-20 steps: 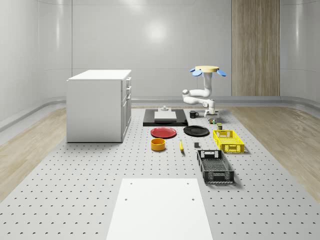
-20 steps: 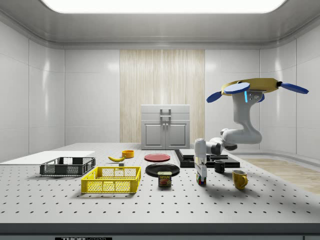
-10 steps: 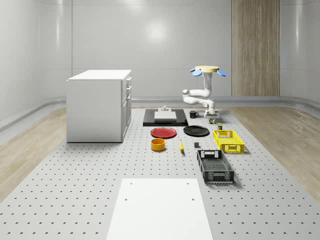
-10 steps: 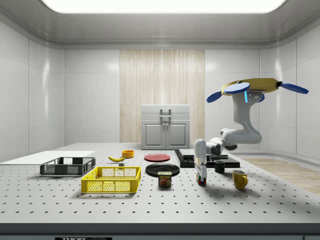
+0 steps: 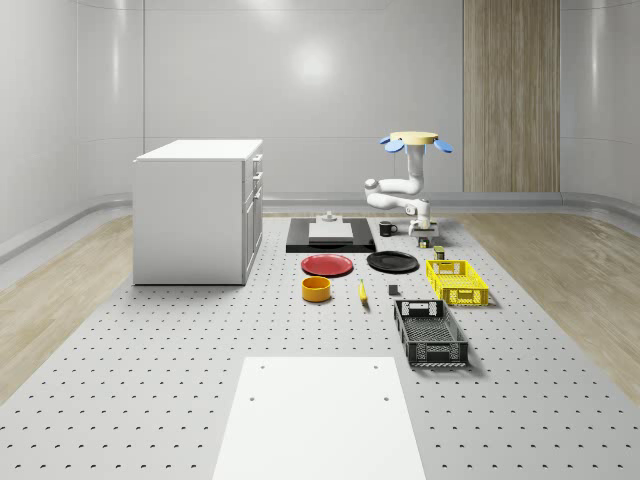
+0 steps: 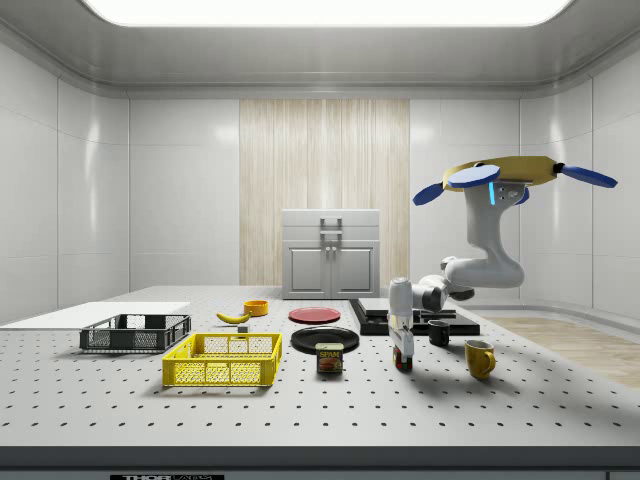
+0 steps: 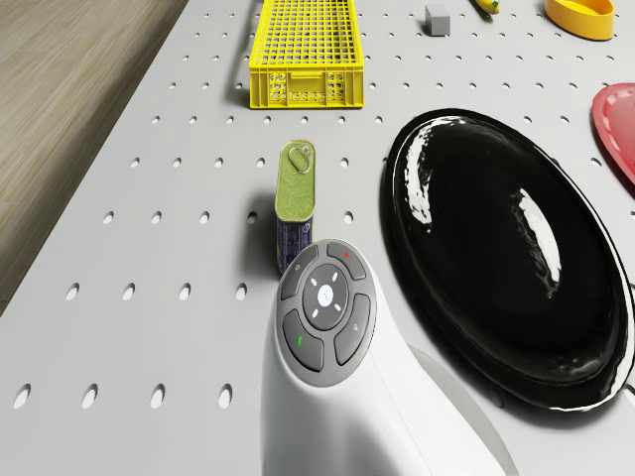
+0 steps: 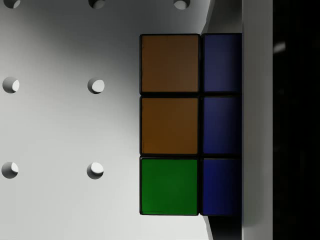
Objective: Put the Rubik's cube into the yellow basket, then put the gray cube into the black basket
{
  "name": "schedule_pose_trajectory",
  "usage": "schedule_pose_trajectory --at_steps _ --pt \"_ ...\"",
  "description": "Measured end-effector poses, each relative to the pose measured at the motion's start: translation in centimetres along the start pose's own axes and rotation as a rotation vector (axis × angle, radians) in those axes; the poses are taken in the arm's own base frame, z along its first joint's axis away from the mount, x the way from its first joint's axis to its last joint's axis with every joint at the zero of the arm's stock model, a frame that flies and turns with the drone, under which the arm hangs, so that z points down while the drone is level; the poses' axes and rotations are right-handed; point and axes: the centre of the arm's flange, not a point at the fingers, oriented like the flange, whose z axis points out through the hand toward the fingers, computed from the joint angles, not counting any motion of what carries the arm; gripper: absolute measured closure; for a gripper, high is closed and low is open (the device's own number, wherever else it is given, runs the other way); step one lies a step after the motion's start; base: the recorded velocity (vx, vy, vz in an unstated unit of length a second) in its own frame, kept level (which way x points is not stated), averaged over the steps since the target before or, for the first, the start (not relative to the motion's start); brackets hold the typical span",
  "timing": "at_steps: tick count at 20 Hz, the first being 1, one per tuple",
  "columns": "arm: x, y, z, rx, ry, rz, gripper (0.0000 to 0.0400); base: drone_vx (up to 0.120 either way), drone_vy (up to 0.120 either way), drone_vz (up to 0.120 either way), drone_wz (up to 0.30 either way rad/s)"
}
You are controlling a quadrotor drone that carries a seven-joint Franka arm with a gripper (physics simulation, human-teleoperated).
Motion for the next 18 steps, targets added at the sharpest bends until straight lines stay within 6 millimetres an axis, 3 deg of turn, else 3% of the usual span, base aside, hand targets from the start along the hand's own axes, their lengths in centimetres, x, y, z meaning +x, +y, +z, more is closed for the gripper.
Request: schedule_pose_trajectory --at_steps 9,18 --pt "0.0 0.0 -1.0 0.001 -0.001 0.005 0.0112 0.0 0.0 0.0 0.0" --pt "0.0 0.0 -3.2 0.0 0.0 0.01 0.0112 0.0 0.0 0.12 0.0"
